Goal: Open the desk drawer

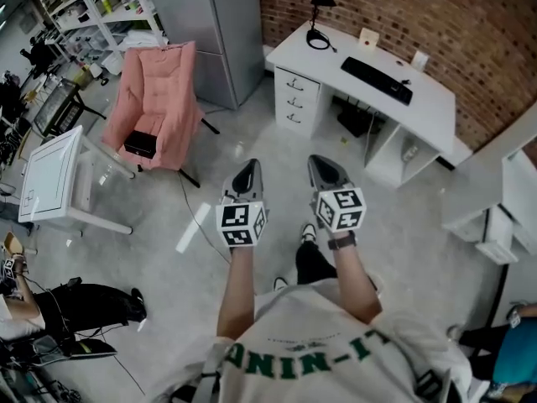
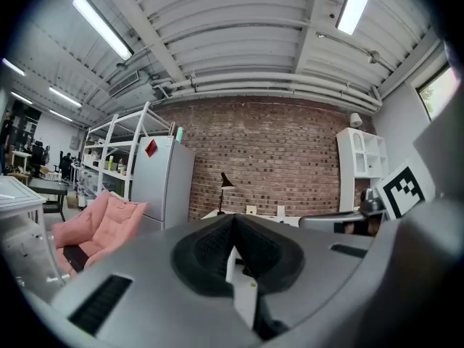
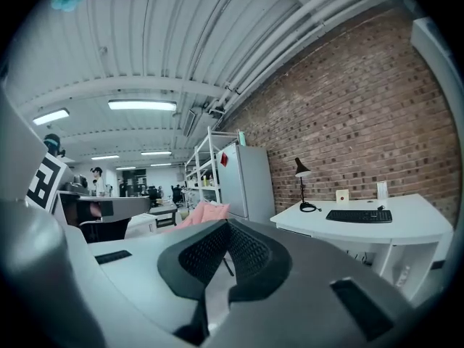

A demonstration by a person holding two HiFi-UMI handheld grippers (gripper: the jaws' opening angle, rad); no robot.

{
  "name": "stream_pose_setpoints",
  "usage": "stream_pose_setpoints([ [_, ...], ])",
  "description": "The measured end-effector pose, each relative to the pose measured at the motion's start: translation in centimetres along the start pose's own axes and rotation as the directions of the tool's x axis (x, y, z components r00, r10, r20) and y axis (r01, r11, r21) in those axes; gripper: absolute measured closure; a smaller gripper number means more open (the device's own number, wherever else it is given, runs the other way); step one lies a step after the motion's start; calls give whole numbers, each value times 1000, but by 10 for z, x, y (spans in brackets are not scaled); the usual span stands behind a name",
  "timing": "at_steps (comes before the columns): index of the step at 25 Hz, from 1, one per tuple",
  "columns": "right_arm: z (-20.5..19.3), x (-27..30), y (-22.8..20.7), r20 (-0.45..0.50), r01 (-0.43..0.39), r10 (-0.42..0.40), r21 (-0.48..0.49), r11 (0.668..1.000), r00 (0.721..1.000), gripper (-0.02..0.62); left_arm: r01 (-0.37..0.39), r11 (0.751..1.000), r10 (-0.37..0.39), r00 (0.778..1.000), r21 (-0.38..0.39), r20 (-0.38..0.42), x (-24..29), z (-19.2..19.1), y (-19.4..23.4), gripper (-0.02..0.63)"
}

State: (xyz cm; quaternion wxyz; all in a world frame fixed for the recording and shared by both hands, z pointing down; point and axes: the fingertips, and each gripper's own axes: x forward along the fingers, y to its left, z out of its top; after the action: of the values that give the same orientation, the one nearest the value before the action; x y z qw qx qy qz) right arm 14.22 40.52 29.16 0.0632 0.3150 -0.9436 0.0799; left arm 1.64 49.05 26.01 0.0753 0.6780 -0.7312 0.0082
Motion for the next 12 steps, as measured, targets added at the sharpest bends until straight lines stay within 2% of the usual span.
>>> stream_pose_setpoints([
  [6, -1, 78, -39, -30, -3, 5, 56, 998, 1000, 592, -4, 1000, 4, 1000, 9, -11, 71, 3, 27, 611],
  [12, 35, 171, -101, -21, -45, 47, 101, 994, 999, 592, -18, 999, 19, 1000, 27, -22, 177, 29, 47, 611],
])
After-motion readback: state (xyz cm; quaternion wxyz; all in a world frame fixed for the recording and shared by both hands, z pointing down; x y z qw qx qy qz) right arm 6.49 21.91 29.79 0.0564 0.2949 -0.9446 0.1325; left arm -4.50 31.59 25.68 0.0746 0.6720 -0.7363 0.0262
